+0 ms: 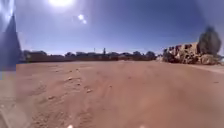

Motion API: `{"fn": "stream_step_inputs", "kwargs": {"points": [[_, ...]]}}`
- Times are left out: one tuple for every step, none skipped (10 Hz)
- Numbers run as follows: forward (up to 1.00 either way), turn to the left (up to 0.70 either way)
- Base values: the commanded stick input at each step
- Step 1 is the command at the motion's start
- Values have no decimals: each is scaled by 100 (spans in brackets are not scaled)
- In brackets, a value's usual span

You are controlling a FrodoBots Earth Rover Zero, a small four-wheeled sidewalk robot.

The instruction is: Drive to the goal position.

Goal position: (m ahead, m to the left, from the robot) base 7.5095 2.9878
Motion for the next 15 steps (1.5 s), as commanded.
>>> {"fn": "stream_step_inputs", "kwargs": {"points": [[70,0],[70,0],[70,0],[70,0],[70,0],[70,0],[70,0],[70,0],[70,0],[70,0],[70,0],[70,0],[70,0],[70,0],[70,0]]}}
